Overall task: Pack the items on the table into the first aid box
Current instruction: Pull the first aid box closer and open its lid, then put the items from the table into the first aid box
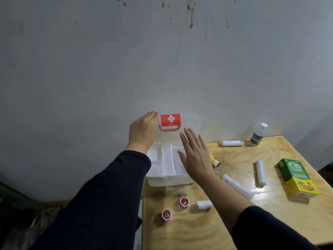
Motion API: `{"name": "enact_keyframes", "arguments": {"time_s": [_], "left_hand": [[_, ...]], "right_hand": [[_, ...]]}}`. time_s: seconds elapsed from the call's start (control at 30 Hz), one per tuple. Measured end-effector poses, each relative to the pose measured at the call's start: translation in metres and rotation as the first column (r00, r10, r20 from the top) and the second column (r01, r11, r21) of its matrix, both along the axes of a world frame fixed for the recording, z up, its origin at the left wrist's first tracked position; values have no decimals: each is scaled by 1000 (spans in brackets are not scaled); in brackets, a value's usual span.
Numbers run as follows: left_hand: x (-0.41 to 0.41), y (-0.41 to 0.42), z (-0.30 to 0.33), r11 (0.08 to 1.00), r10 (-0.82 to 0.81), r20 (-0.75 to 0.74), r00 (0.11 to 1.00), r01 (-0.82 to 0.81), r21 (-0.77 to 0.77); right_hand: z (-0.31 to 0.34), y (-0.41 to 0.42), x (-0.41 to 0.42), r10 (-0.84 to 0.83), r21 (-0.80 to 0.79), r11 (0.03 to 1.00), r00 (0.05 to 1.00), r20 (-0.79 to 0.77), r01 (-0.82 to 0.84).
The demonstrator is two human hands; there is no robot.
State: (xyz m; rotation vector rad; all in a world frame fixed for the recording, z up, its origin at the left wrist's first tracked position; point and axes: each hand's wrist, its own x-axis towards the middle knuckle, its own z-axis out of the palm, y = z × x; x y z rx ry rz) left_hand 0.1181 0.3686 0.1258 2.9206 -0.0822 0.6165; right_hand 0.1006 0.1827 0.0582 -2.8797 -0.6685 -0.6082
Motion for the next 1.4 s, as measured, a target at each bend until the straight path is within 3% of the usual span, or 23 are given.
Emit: {"name": "enact_keyframes", "arguments": {"time_s": [0.13, 0.23, 0.77, 0.9, 1.03, 1.2, 1.33, 1.4], "left_hand": [[4, -2, -5, 999, 36, -65, 997, -34, 29], [4, -8, -10, 997, 60, -117, 991, -54, 52], [23, -9, -19, 968, 183, -193, 964, -143, 204], [7, -18, -21, 978, 111, -141, 984, -83, 193], [-13, -45, -32, 987, -57, -155, 986, 79, 141], [-14, -102, -28, 968, -236, -189, 953, 247, 37], [-16, -159, -25, 938, -329, -422, 845, 343, -45], [-14, -188, -27, 922, -356, -468, 809, 384, -38]], "right_hand": [[-28, -16, -10, -55, -111, 994, 889, -454, 5], [-35, -19, -10, -73, -98, 995, 845, -530, 24], [-42, -25, -14, -92, -152, 988, 853, -513, 15], [-34, -30, -15, -64, -117, 993, 859, -508, 4], [-18, -57, -18, -116, -90, 993, 849, -515, 81], [-8, -123, -27, -318, -170, 947, 739, -594, 271], [-4, -183, -40, -471, -253, 877, 621, -626, 409], [-2, -213, -47, -525, -263, 836, 566, -636, 482]]}}
